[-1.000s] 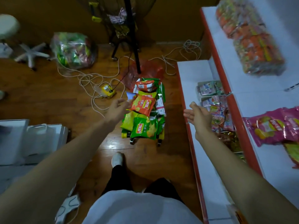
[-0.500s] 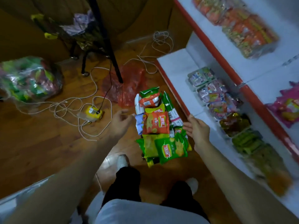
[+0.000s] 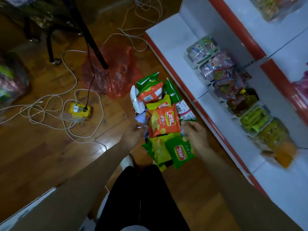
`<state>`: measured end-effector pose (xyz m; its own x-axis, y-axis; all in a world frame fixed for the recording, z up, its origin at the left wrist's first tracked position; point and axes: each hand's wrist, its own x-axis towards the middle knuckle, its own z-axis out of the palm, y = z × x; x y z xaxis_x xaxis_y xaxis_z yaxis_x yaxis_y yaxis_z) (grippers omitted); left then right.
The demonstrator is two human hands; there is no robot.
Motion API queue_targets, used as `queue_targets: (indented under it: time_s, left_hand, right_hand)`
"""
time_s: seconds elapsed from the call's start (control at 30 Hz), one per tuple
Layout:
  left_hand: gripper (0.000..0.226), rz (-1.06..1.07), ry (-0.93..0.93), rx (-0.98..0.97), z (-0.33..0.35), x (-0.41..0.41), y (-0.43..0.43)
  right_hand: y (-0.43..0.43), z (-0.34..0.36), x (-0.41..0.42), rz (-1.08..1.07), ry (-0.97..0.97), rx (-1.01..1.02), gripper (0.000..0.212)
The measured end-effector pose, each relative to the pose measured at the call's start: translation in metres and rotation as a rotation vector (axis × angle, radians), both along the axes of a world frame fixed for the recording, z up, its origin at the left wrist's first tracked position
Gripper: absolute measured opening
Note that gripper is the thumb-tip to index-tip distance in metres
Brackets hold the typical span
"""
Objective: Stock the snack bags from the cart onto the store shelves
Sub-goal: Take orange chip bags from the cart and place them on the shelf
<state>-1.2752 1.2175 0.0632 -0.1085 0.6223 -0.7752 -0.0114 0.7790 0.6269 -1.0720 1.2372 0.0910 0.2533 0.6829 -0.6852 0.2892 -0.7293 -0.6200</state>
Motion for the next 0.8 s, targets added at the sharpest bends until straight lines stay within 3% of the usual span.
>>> queue_targets:
  time_s: [0.17, 0.3, 0.43, 0.57, 0.7, 0.8]
  left_hand:
    - [0.014, 0.029, 0.085, 0.005, -0.039, 0.024, 0.007]
    - [0.024, 0.079, 0.141, 0.045, -0.062, 0.036, 0.013]
    - [0.025, 0.159, 0.078, -0.019, -0.069, 0.048, 0.014]
    - [0.026, 0.157, -0.028, -0.032, -0.059, 0.054, 0.014]
    - [0.015, 0.330, -0.213, -0.073, -0.040, 0.059, 0.020]
    - [0.016, 0.364, -0.293, -0.072, -0.028, 0.064, 0.029]
  right_hand:
    - [0.027, -0.042, 0.008, 0.048, -0.015, -0.047, 0.045]
    - [0.041, -0.074, 0.012, 0.077, 0.021, -0.078, 0.042]
    - [0.041, -0.095, 0.009, 0.128, 0.082, -0.132, 0.038]
    - [0.039, -0.095, 0.005, 0.151, 0.113, -0.048, 0.034]
    - [0.041, -0.075, 0.010, -0.145, 0.367, 0.031, 0.059]
    - [0.039, -0.068, 0.007, -0.332, 0.602, -0.021, 0.077]
